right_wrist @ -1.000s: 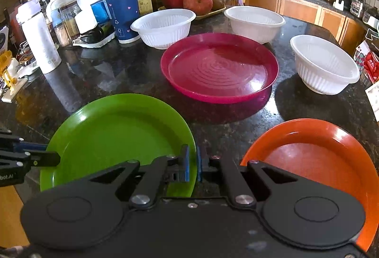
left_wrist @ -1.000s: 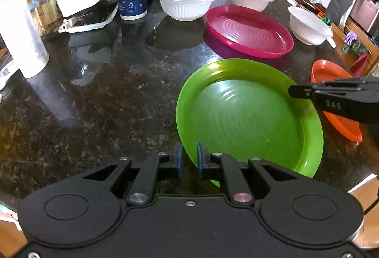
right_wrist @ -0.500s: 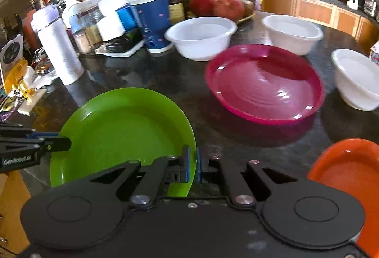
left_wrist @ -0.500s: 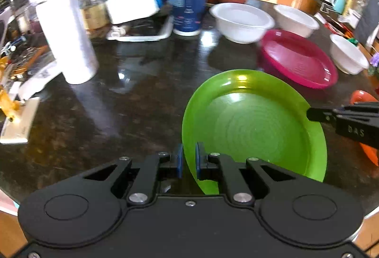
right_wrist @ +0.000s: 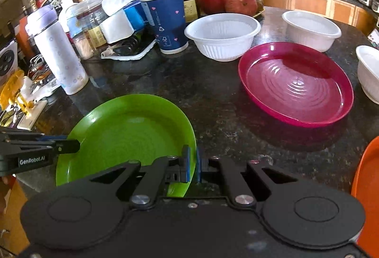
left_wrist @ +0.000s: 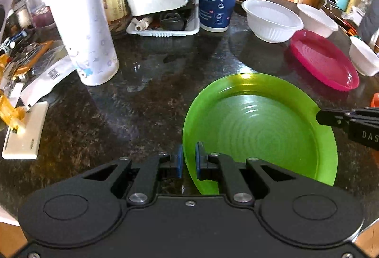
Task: Organize plates and bowls
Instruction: 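Lift the green plate with the left gripper and carry it aside, then lower the green plate onto the counter and open the left gripper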
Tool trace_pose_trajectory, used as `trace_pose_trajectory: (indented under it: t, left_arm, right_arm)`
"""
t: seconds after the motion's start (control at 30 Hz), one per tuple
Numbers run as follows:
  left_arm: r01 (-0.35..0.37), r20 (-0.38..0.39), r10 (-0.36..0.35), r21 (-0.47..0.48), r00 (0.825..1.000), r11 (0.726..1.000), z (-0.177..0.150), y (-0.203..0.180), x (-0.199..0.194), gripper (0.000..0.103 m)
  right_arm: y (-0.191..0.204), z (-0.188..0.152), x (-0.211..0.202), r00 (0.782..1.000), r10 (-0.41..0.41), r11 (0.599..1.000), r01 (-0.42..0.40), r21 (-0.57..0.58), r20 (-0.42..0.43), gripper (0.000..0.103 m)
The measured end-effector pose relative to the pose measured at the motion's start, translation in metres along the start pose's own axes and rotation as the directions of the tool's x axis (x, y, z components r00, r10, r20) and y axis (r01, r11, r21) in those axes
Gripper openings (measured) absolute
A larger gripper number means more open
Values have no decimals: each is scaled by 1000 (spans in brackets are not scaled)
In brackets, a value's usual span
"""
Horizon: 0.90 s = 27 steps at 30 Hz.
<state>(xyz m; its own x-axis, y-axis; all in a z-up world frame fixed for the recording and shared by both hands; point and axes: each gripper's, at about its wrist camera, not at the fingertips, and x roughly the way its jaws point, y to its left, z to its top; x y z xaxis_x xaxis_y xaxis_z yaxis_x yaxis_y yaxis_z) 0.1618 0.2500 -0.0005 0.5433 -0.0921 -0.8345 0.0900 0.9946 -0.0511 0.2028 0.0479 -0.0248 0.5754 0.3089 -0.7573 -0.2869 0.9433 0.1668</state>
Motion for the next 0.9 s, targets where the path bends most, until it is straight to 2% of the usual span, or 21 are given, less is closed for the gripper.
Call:
trace_pose_trajectory:
  t: [0.17,0.23,0.27,0.3,0.33,0.37,0.4,0.43,0.47,0.5,0.57,0.67,0.77,0.9]
  left_arm:
    - [30,11,-30,34,999,999,0,3,-1,16]
    - [15,35,-17,45,999,999,-1,5,-3,28]
    - [8,53,-11,49,999,999,-2,7,-5,29]
    - [-3,70,-1,50,998,999,-3,9,-8,36]
    - [-14,84,10,48,996,999,-3,11,-10,49]
    - [-20,101,16,44,995,999,-2,13,-13,55]
    - [-17,126,12,38,992,999,-2,16,-16,61]
    - [-10,152,5,34,988,999,-2,19,-20,61]
    - [-7,166,2,35,986,999,-1,21,-22,61]
    - [-5,181,-2,40,984,999,0,22,-25,61]
    - [5,197,-14,46,980,999,3,23,-26,65]
    - [30,215,-41,56,976,998,6,23,-28,73]
    - [44,218,-60,74,974,996,8,18,-29,73]
    - [103,200,-121,101,972,990,14,8,-27,73]
  right_arm:
    - [3,-7,-3,999,-36,999,36,21,12,10]
    - [5,-9,-2,999,-49,998,49,34,23,13]
    - [6,-11,-2,997,-61,997,59,40,37,13]
    - [7,-13,-4,996,-77,996,74,48,53,15]
    - [7,-14,-6,993,-95,994,90,57,72,23]
    - [8,-17,-8,990,-112,992,106,67,91,38]
    - [8,-18,-10,985,-129,990,121,79,114,46]
    - [8,-20,-14,978,-151,986,137,98,146,54]
    - [8,-22,-17,970,-171,982,152,114,175,55]
    - [9,-24,-21,958,-193,977,168,129,212,56]
    - [11,-27,-27,929,-239,967,202,154,283,71]
    - [15,-31,-35,867,-330,941,271,201,373,78]
    - [16,-32,-39,812,-422,903,338,264,404,79]
    - [13,-38,-46,764,-480,873,368,319,432,79]
